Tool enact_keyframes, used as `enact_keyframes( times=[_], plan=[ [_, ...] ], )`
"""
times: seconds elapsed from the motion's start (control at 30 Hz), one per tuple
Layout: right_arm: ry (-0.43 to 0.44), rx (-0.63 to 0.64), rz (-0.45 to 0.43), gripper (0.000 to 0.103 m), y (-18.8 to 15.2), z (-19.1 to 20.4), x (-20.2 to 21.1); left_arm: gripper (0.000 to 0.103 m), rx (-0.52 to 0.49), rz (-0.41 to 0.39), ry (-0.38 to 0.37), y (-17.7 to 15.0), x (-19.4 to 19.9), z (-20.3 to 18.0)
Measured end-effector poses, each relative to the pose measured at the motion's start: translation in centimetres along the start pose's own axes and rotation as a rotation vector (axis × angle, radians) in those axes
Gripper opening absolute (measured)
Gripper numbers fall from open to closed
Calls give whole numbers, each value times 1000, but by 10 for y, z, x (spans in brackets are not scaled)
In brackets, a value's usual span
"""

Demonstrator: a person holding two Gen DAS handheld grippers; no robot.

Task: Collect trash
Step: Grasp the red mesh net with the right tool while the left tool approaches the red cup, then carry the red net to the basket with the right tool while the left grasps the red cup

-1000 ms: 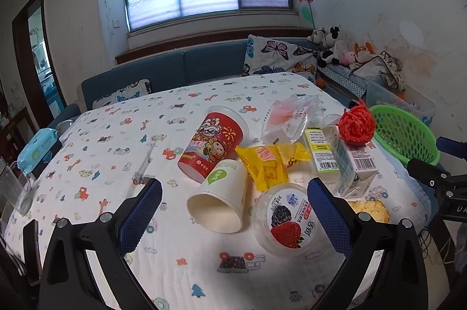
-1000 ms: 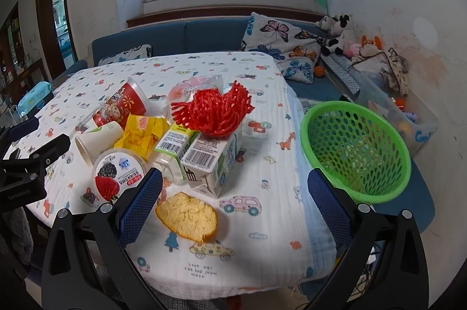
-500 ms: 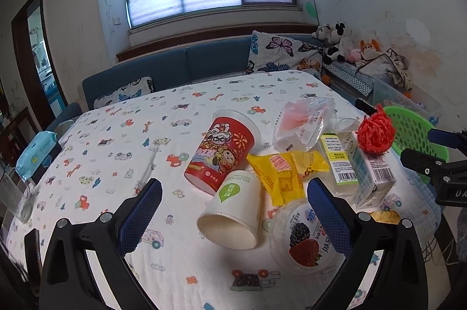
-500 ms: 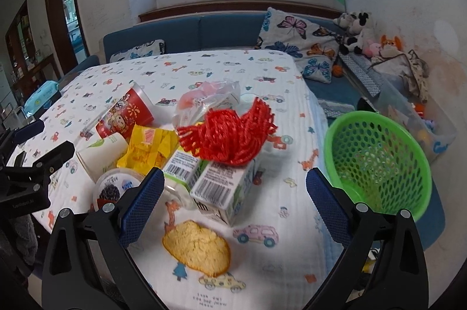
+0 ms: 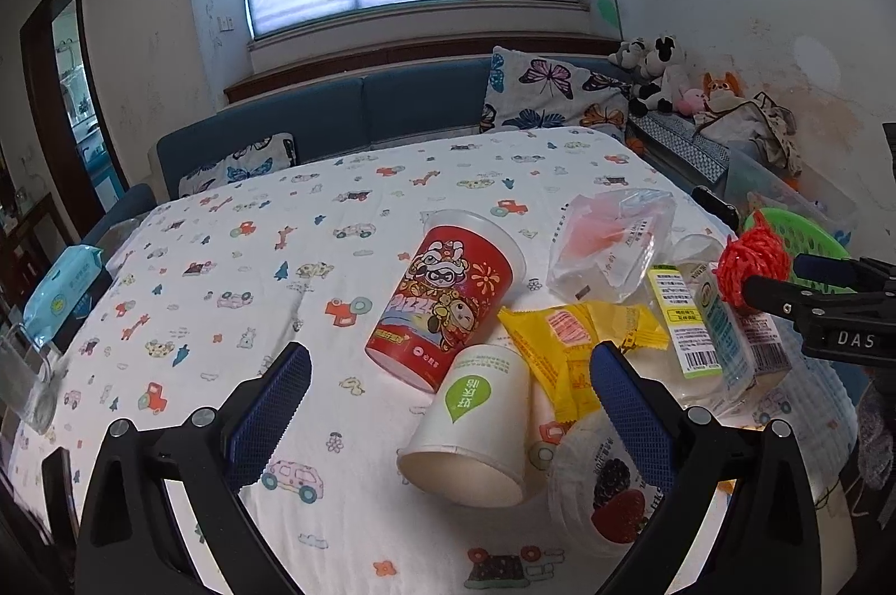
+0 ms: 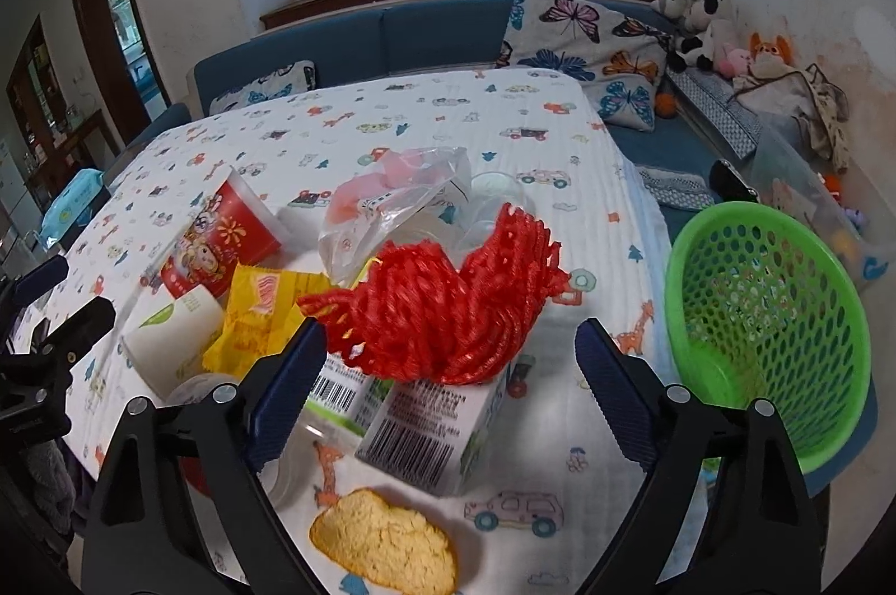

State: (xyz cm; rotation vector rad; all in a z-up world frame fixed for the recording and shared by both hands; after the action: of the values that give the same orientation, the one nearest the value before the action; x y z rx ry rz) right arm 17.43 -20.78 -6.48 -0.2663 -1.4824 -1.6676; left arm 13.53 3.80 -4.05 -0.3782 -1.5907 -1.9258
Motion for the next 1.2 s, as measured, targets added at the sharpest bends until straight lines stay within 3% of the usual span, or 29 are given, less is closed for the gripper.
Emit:
enact_keyframes(
  times=[0.17,0.57,1.2],
  plan=[
    [13,-6,23,73,0,-2,-9,97,-3,5,6,3,-6,1],
    [2,4,6,54,2,-3,-8,97,4,25,4,6,-17,5],
    [-9,48,-71,51,16,2,30,97,-16,14,-31,25,-28,1]
  ],
)
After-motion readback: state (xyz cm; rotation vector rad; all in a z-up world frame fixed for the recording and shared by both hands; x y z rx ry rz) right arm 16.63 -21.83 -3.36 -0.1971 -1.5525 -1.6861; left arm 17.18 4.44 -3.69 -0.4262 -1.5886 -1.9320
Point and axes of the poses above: each gripper's, at about its wrist camera, not at the fingertips, and x roughly against the way its jaws point, z to its left, y to its top, the point moved 5 cm from there along -x, roughly the way its jaws point, and after that the axes turned 14 degrees about y, right-handed, at the moved point
